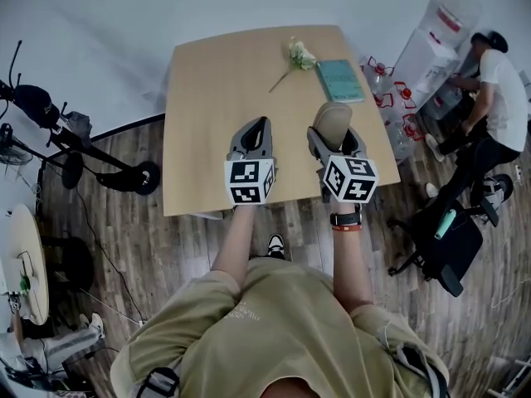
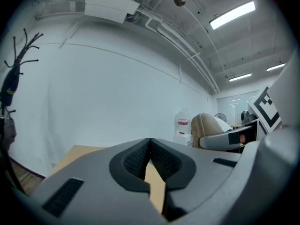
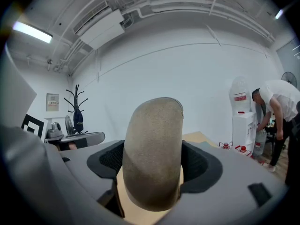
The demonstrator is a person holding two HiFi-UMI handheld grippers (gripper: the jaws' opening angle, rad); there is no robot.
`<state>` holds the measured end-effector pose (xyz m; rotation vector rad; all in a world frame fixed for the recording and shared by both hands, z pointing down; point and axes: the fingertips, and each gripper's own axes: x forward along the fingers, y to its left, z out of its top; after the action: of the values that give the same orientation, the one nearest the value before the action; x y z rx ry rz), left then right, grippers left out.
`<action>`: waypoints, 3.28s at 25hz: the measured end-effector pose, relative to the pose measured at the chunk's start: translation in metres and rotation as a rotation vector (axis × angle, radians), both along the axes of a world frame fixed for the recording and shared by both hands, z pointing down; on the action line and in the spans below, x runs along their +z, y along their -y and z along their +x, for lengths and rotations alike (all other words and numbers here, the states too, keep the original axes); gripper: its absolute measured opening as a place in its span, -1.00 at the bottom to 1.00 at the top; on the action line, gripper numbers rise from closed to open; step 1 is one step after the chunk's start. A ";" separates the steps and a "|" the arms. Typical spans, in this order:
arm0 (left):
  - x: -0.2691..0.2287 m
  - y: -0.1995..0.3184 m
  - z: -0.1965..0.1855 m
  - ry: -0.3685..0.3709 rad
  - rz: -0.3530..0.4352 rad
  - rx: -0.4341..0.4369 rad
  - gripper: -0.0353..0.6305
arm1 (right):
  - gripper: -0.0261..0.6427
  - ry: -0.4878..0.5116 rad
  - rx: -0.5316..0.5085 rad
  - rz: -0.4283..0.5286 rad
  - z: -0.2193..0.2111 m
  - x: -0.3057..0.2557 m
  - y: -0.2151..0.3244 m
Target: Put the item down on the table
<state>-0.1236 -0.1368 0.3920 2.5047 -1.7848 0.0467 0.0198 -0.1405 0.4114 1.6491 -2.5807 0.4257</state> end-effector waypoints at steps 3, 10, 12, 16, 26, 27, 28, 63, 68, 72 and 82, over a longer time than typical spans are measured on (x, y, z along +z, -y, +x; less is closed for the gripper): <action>0.007 0.019 -0.008 -0.013 -0.008 0.027 -0.82 | 0.20 0.006 -0.005 -0.023 -0.014 0.008 0.018; 0.022 0.054 -0.028 -0.022 -0.031 0.064 -0.82 | 0.20 0.003 0.004 -0.064 -0.043 0.025 0.048; 0.026 0.060 -0.029 -0.017 -0.039 0.083 -0.82 | 0.20 0.003 0.014 -0.073 -0.046 0.028 0.055; 0.035 0.073 -0.025 -0.004 -0.049 0.115 -0.82 | 0.19 -0.004 0.017 -0.088 -0.049 0.034 0.068; 0.063 0.123 -0.009 0.001 -0.078 0.126 -0.82 | 0.19 -0.003 0.003 -0.146 -0.038 0.068 0.118; 0.066 0.130 -0.009 0.001 -0.081 0.120 -0.82 | 0.19 -0.006 -0.001 -0.157 -0.037 0.073 0.125; 0.068 0.137 -0.008 0.002 -0.083 0.113 -0.82 | 0.19 -0.007 -0.004 -0.172 -0.037 0.077 0.132; 0.170 0.300 0.037 -0.010 -0.273 0.082 -0.82 | 0.20 -0.064 -0.092 -0.524 0.008 0.222 0.299; 0.184 0.310 0.042 -0.011 -0.304 0.092 -0.82 | 0.20 -0.095 -0.106 -0.603 0.009 0.249 0.304; 0.194 0.317 0.045 -0.009 -0.325 0.097 -0.82 | 0.20 -0.106 -0.115 -0.665 0.009 0.269 0.306; 0.216 0.331 0.038 -0.011 -0.377 0.081 -0.82 | 0.21 -0.186 -0.105 -0.805 0.011 0.319 0.304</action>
<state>-0.0856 -0.4677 0.6085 2.2970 -1.5013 0.3388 0.0305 -0.4449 0.7307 1.1807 -1.9360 1.0618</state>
